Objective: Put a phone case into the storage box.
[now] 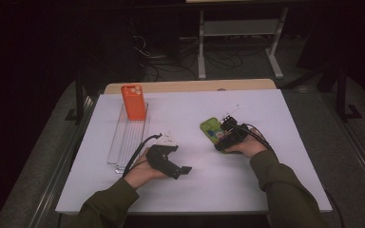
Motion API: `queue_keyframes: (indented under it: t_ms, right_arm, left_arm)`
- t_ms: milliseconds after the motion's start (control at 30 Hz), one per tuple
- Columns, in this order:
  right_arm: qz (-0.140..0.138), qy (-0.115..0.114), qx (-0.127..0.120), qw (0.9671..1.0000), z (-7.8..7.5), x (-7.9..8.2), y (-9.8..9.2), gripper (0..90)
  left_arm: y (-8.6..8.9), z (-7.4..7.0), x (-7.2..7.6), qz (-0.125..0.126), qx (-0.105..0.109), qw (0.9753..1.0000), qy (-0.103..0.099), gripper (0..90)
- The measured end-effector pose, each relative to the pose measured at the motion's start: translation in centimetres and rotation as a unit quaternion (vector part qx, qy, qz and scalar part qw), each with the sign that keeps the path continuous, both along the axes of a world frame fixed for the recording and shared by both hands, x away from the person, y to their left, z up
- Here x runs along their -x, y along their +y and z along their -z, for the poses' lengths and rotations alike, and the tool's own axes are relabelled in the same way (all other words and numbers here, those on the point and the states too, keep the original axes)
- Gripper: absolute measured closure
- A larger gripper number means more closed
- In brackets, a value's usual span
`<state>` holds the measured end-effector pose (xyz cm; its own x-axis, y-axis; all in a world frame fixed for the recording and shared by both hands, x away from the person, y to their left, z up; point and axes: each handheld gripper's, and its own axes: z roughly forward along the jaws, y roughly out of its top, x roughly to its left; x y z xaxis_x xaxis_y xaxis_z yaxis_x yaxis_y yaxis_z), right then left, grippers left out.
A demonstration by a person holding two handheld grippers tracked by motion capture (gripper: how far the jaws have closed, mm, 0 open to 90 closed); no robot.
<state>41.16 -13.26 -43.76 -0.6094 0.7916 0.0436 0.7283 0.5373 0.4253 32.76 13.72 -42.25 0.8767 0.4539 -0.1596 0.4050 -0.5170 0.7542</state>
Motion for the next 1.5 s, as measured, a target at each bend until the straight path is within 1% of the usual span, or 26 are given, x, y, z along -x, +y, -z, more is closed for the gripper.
queue_keyframes:
  t_ms: [67,133,233,433,600,633,800,867,900,933,1033,1067,1200,1267,1300,1367,1400,1433,1467,1500]
  right_arm:
    - [0.006,0.002,0.002,1.0,0.0,0.1,0.1,8.7]
    - [0.01,0.002,0.003,0.9999,0.0,0.1,0.1,8.9]
    - [0.011,-0.007,0.003,0.9999,0.0,0.5,0.1,11.6]
    - [0.011,-0.003,-0.001,0.9999,-0.1,0.5,0.2,14.3]
    - [0.01,-0.001,0.003,0.9999,-0.2,0.4,0.2,15.2]
    - [0.006,-0.003,0.003,1.0,-0.2,0.3,0.1,15.3]
    - [-0.005,0.0,0.001,1.0,-0.3,0.3,0.0,15.4]
    - [-0.011,0.0,-0.005,0.9999,-0.4,0.3,-0.2,15.4]
    - [-0.013,0.004,-0.006,0.9999,-0.5,0.3,-0.3,15.4]
    - [-0.018,0.005,-0.013,0.9997,-0.6,0.3,-0.4,15.4]
    - [-0.028,0.0,-0.02,0.9994,-1.1,0.5,-0.7,15.4]
    - [-0.033,-0.002,-0.018,0.9993,-1.2,0.6,-0.8,15.4]
    - [-0.045,-0.008,-0.028,0.9985,-1.6,0.9,-1.4,15.5]
    - [-0.056,-0.006,-0.035,0.9978,-1.9,1.0,-1.6,15.4]
    - [-0.061,-0.008,-0.036,0.9975,-2.0,1.1,-1.7,15.5]
    - [-0.076,-0.011,-0.036,0.9964,-2.3,1.2,-2.0,15.5]
    - [-0.081,-0.014,-0.036,0.9959,-2.4,1.4,-2.1,15.5]
    - [-0.089,-0.015,-0.036,0.9953,-2.6,1.5,-2.2,15.4]
    - [-0.096,-0.02,-0.038,0.9944,-2.8,1.6,-2.4,15.4]
    - [-0.101,-0.02,-0.041,0.9939,-3.0,1.7,-2.5,15.5]
  left_arm:
    - [0.0,-0.1,0.0,0.0,-0.003,1.0,-0.001,0.0]
    - [0.0,0.0,0.0,0.0,-0.001,1.0,0.0,0.0]
    - [0.0,0.0,0.0,0.001,-0.004,1.0,0.001,0.0]
    - [-0.1,0.1,0.0,0.0,0.001,1.0,-0.001,0.0]
    - [0.0,0.1,0.0,0.001,-0.001,1.0,-0.001,0.0]
    - [0.0,0.1,0.0,0.001,-0.001,1.0,-0.001,0.0]
    - [0.0,0.1,0.0,0.001,-0.001,1.0,-0.003,0.0]
    - [0.0,0.1,0.0,0.002,-0.001,1.0,-0.002,0.0]
    - [0.0,0.1,0.0,0.002,-0.001,1.0,-0.003,0.0]
    - [0.0,0.0,0.0,0.002,-0.002,1.0,-0.002,0.0]
    - [0.2,-0.1,-0.2,0.005,-0.006,1.0,-0.003,0.0]
    - [0.2,-0.2,-0.2,0.006,-0.007,0.9999,-0.004,0.0]
    - [0.3,-0.5,-0.3,0.002,-0.003,1.0,0.001,0.0]
    - [0.3,-0.5,-0.4,0.006,-0.006,1.0,0.0,0.0]
    - [0.2,-0.6,-0.3,0.005,-0.005,1.0,0.002,0.0]
    - [0.2,-0.8,-0.4,0.01,-0.009,0.9999,0.0,0.0]
    - [0.1,-0.8,-0.4,0.011,-0.006,0.9999,0.003,0.0]
    - [0.2,-1.0,-0.5,0.017,-0.012,0.9998,0.003,0.0]
    - [0.1,-1.0,-0.5,0.018,-0.011,0.9998,0.003,0.0]
    - [0.1,-1.2,-0.5,0.019,-0.011,0.9998,0.001,0.0]
